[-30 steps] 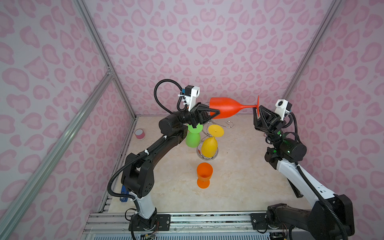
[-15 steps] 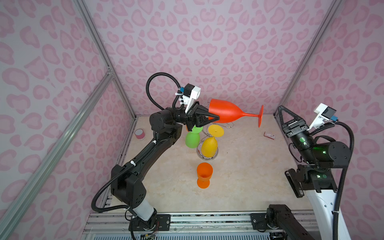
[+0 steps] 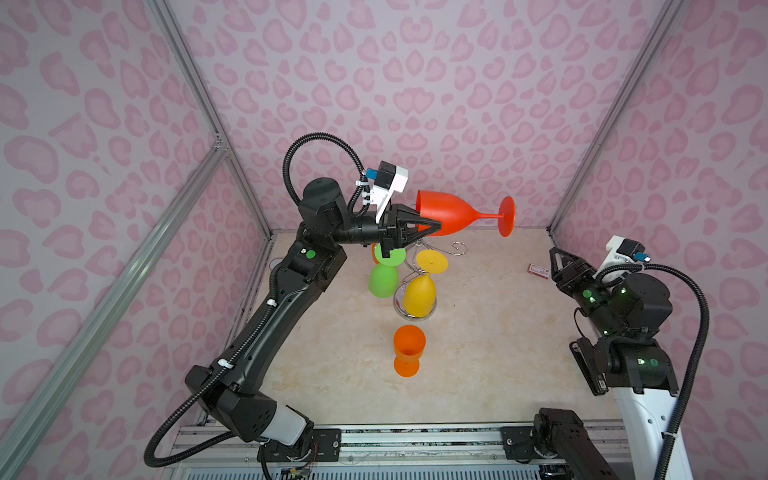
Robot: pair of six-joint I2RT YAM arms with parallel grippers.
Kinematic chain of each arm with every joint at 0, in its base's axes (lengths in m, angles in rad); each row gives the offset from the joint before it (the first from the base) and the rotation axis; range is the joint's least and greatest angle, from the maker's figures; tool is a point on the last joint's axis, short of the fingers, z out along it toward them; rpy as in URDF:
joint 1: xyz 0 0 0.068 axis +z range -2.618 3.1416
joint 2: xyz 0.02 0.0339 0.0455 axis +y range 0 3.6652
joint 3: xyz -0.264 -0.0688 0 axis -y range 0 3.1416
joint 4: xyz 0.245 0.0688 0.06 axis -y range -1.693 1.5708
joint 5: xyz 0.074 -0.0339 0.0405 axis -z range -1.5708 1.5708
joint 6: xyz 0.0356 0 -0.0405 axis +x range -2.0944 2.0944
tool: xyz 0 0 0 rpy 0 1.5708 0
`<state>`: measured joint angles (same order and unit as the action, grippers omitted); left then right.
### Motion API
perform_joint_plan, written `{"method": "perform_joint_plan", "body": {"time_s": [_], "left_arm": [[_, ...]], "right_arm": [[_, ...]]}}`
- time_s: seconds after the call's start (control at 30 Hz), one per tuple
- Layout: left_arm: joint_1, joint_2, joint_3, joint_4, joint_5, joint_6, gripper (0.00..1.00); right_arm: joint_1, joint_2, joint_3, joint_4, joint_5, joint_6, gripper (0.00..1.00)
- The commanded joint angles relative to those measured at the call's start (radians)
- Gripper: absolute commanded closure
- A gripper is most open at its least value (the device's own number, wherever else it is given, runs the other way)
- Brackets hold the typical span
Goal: Take the wine glass off the wine glass rack
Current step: 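Open the right gripper and withdraw it while the left gripper holds the glass, then lower the red glass toward the table beside the orange glass with the left gripper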
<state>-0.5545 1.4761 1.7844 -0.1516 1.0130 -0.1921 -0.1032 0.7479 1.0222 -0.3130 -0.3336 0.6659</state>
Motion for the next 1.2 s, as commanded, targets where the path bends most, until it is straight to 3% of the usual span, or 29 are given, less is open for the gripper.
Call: {"method": "perform_joint_plan", "body": {"time_s": [0.0,0.17,0.4,0.6,0.73,0.93,1.17], "left_arm": [[-0.041,-0.033,0.054,-0.424,-0.193,0.302,0.99],[-0.141,-0.088,0.063,-0.601,-0.320,0.409,0.99],[-0.304,-0.109,0.044,-0.739,-0.511,0.441,0.99],[-0.415,-0.076,0.041,-0.842,-0.605,0.464,0.99],[-0.512,-0.004,0.068,-0.917,-0.766,0.467,0.99],[-0.598,0.153,0.133,-1.028,-0.920,0.452,0.99],[-0.642,0.312,0.221,-1.109,-1.008,0.452,0.99]], "right_arm": [[-0.010,0.004,-0.011,0.002,0.001,-0.013,0.52],[-0.031,0.011,-0.037,0.006,-0.007,-0.001,0.53],[-0.061,0.014,-0.072,0.011,-0.018,0.011,0.54],[-0.088,0.011,-0.106,0.016,-0.028,0.017,0.54],[-0.112,0.010,-0.124,0.013,-0.030,0.020,0.55],[-0.151,0.007,-0.157,0.018,-0.031,0.024,0.55],[-0.195,0.016,-0.199,0.034,-0.048,0.032,0.55]]}}
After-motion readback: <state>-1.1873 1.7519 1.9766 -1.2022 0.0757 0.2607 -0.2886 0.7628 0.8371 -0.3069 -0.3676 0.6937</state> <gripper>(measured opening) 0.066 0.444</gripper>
